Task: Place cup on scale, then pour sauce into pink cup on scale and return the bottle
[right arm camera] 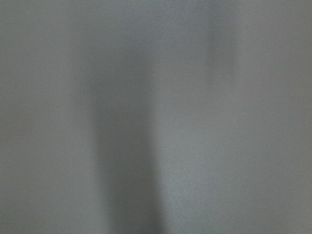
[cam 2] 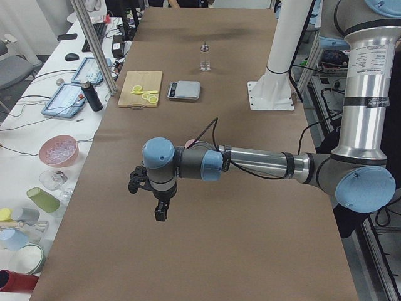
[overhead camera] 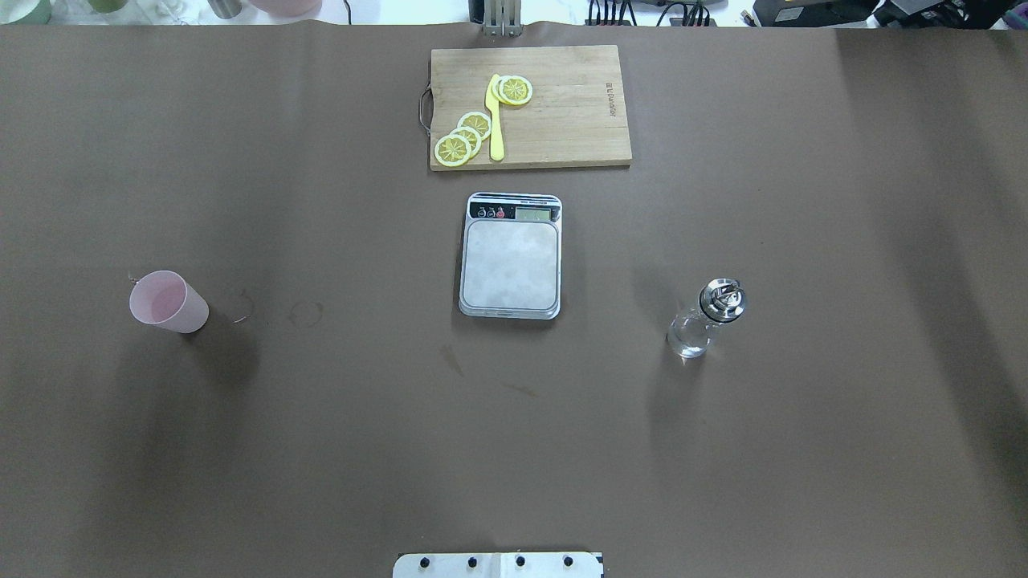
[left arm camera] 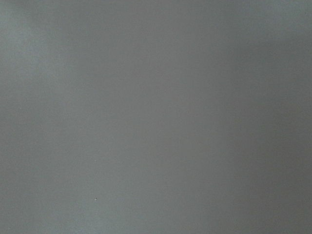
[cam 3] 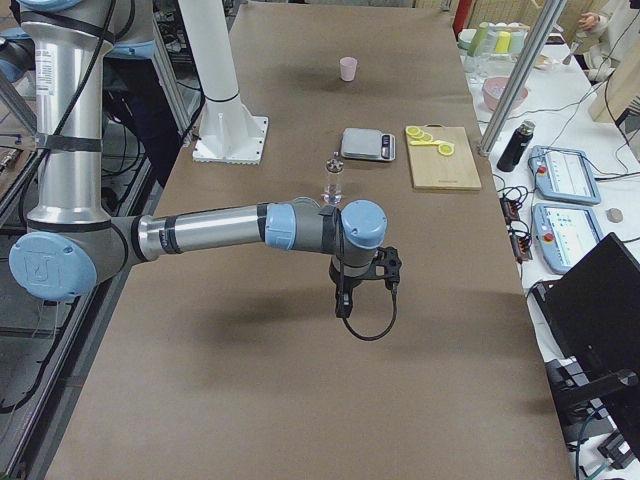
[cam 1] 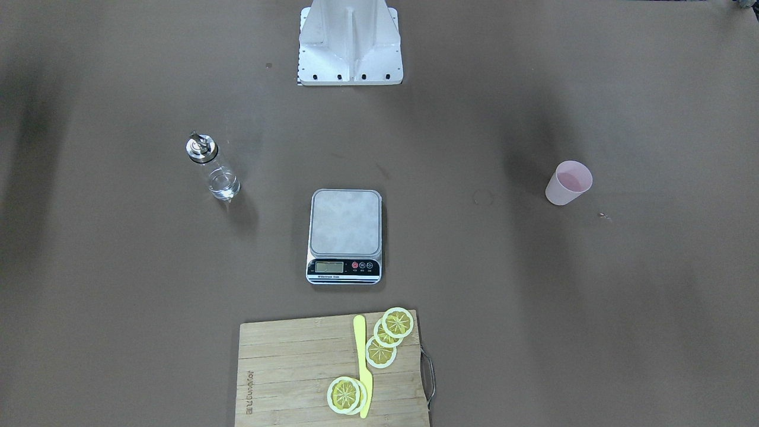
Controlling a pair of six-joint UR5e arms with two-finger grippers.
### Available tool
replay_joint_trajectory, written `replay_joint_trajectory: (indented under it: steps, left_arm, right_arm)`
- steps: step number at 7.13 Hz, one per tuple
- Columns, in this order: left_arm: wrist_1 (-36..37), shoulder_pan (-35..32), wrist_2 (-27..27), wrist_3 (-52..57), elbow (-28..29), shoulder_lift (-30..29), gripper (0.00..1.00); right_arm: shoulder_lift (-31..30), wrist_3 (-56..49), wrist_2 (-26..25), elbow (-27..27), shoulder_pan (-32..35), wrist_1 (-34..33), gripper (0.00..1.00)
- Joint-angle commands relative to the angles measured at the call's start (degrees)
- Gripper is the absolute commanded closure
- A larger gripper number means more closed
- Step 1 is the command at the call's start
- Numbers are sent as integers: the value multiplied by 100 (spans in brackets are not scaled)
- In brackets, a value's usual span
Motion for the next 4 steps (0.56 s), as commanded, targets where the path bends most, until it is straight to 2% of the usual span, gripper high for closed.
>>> replay_joint_trajectory:
  steps: [1,4]
  left_arm:
    - [-11,4,2,33,-23,-5,2]
    - [-89,30,-6,-28,-23,-23,2]
  right_arm:
    - [-39,-31,-29,20,-66,-23,0]
    - [-48,-67,-81,47,-66,39,0]
